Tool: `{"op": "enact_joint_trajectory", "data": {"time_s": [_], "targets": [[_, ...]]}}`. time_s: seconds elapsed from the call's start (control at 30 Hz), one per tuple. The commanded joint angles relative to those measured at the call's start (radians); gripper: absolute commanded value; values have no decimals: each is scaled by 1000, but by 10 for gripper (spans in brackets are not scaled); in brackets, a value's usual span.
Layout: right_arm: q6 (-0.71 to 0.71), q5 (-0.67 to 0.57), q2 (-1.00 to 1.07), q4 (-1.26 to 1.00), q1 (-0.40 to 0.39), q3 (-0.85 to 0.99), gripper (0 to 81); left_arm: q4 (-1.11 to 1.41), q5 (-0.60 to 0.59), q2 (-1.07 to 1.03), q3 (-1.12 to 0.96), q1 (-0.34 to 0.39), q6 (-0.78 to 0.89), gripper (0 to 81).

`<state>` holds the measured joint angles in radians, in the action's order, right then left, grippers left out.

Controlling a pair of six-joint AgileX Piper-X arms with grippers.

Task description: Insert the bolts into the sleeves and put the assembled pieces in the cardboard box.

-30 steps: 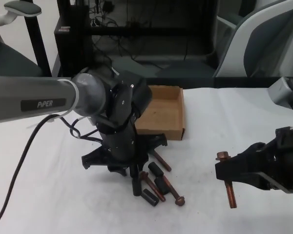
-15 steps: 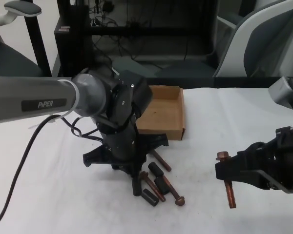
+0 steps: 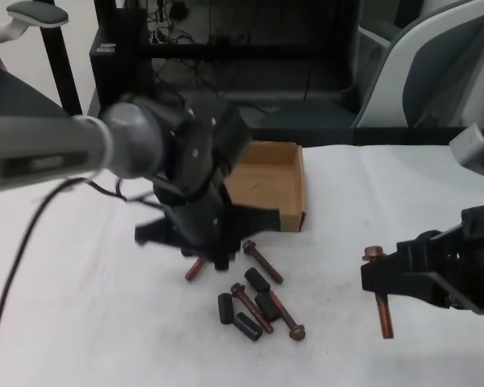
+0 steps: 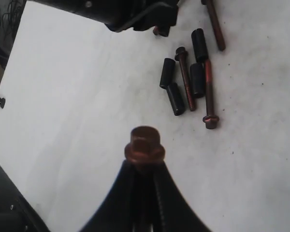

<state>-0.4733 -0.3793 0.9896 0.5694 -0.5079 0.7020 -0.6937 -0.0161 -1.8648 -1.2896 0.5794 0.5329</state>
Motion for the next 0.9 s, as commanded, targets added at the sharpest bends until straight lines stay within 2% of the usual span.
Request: {"op": "enact_joint_trajectory", "data": {"time_s": [0.0, 0.13, 0.4, 0.6, 0.87], "targets": [[0, -8, -11, -29, 13, -1, 0, 74, 24, 90, 48, 0, -87, 17], [-33, -8, -11, -77, 13, -1, 0, 192, -32, 226, 187, 0, -139, 17], [-139, -1, 13, -233, 13, -1, 0, 519, -296, 493, 470, 0, -244, 17], [-244, -9, 73, -424, 11, -1, 0, 624, -453, 614, 568, 0, -250, 17], [-322, -39, 196, -647, 11, 10, 4, 681, -587, 629, 599, -11, -290, 17]]}}
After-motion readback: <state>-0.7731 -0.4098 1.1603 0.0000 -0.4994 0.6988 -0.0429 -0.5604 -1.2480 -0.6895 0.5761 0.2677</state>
